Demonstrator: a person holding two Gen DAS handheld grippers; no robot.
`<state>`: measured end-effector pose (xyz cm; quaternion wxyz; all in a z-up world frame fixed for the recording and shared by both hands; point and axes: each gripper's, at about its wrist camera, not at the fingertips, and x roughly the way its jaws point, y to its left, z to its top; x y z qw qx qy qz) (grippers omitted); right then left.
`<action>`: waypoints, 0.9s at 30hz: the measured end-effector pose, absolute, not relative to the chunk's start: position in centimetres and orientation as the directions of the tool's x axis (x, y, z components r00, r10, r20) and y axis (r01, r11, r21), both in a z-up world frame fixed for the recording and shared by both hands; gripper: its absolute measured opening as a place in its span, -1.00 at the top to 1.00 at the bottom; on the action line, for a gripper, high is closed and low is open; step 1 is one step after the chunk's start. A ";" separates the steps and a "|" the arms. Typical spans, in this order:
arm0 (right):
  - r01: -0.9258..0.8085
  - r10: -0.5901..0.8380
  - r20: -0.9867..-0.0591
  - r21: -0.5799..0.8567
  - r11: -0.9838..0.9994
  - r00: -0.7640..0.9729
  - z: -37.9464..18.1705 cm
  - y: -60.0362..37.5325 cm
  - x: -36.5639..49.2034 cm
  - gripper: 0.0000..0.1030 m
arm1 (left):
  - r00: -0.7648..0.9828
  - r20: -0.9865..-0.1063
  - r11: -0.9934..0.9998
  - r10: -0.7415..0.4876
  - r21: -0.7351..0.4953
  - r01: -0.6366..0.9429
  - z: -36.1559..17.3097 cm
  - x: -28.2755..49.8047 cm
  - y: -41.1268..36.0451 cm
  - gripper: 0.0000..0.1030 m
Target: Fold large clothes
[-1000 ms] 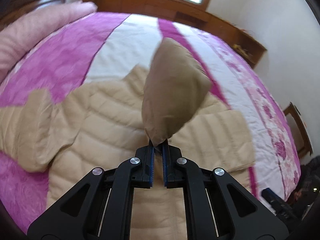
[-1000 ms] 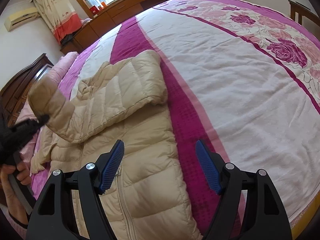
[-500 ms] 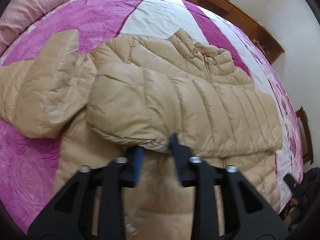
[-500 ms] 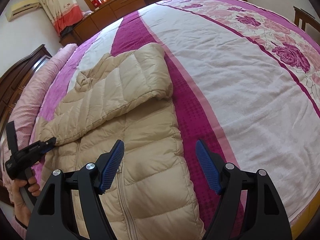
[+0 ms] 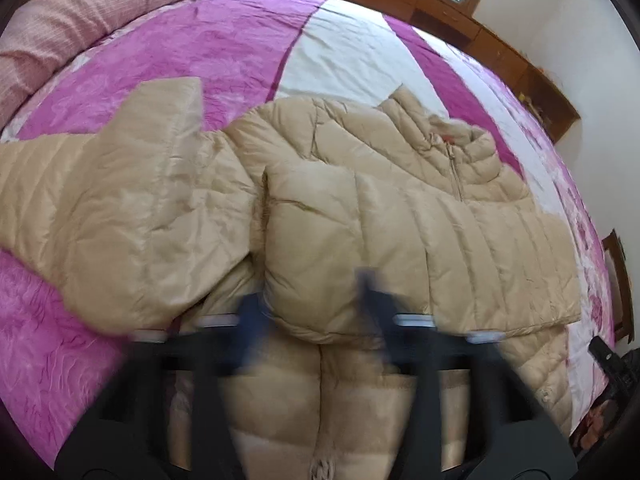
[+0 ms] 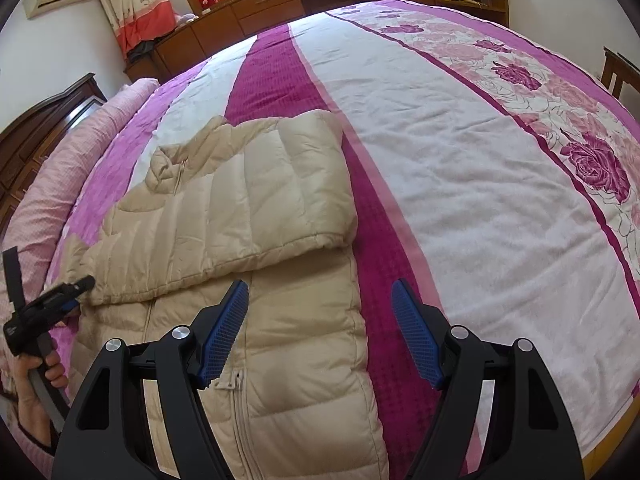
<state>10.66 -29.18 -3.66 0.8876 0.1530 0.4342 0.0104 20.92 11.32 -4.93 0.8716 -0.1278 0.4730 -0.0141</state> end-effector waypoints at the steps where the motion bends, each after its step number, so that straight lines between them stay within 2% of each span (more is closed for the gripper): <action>1: 0.114 0.153 -0.768 0.282 0.953 0.622 -3.7 -29.1 10.8 -0.41 | 0.556 -0.822 0.975 -0.122 -0.203 -0.086 -4.8 21.2 11.0 0.71; 4: 0.102 0.168 -0.759 0.295 0.950 0.629 -3.8 -28.9 11.9 -0.41 | 0.569 -0.822 0.989 -0.033 -0.108 -0.099 -4.2 22.0 10.8 0.73; 10: 0.077 0.181 -0.746 0.298 0.952 0.641 -4.6 -27.5 15.1 -0.41 | 0.516 -0.856 0.992 0.014 -0.051 -0.112 -5.7 24.0 11.5 0.65; 17: 0.059 0.156 -0.794 0.235 0.970 0.588 -7.6 -26.0 18.0 -0.41 | 0.520 -0.854 0.989 0.006 -0.073 -0.132 -6.2 23.9 12.2 0.50; 20: 0.053 0.157 -0.792 0.232 0.971 0.590 -7.6 -26.1 17.8 -0.41 | 0.525 -0.851 0.988 -0.014 -0.094 -0.126 -5.7 23.3 12.2 0.31; 24: 0.060 0.146 -0.786 0.227 0.972 0.601 -6.5 -26.3 16.9 -0.41 | 0.545 -0.837 0.985 -0.041 -0.126 -0.119 -4.1 21.5 12.6 -0.09; 27: 0.059 0.147 -0.777 0.229 0.972 0.612 -5.6 -26.3 15.5 -0.41 | 0.571 -0.821 0.987 -0.021 -0.107 -0.118 -2.9 20.0 12.9 -0.14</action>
